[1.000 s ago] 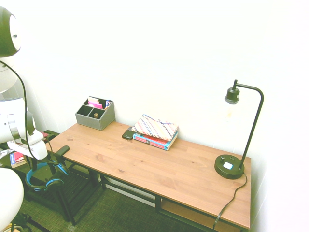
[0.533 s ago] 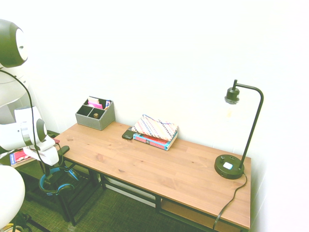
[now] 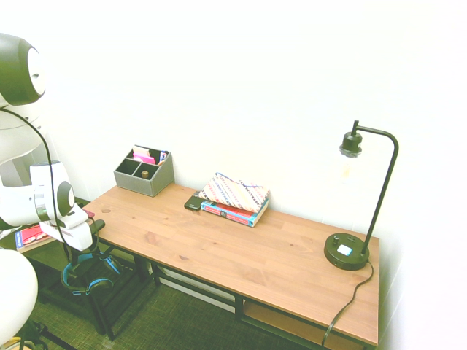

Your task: Hang the headphone

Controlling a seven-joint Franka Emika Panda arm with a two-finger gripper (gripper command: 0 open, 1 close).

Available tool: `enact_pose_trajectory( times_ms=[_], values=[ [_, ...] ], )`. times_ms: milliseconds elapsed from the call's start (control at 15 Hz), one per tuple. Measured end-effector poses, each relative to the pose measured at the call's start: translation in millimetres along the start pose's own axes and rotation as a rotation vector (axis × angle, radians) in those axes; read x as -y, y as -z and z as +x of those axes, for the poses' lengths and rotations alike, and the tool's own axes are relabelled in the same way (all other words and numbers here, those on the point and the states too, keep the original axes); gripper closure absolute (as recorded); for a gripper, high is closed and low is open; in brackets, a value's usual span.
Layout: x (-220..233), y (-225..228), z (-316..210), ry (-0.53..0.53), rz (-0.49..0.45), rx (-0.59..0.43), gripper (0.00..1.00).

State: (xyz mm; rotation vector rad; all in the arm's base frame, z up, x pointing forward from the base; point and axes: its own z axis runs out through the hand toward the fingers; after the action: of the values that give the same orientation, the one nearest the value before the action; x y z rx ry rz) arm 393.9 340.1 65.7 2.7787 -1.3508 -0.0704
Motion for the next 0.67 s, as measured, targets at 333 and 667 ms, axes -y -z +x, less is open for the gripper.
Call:
enact_pose_trajectory(
  times_ms=[333,667],
  values=[
    [-15.5,38.7,-9.7,0.021,0.035,-0.005,0.0],
    [-62.8,119.8,31.7,0.084,0.064,-0.063,0.0]
  ],
)
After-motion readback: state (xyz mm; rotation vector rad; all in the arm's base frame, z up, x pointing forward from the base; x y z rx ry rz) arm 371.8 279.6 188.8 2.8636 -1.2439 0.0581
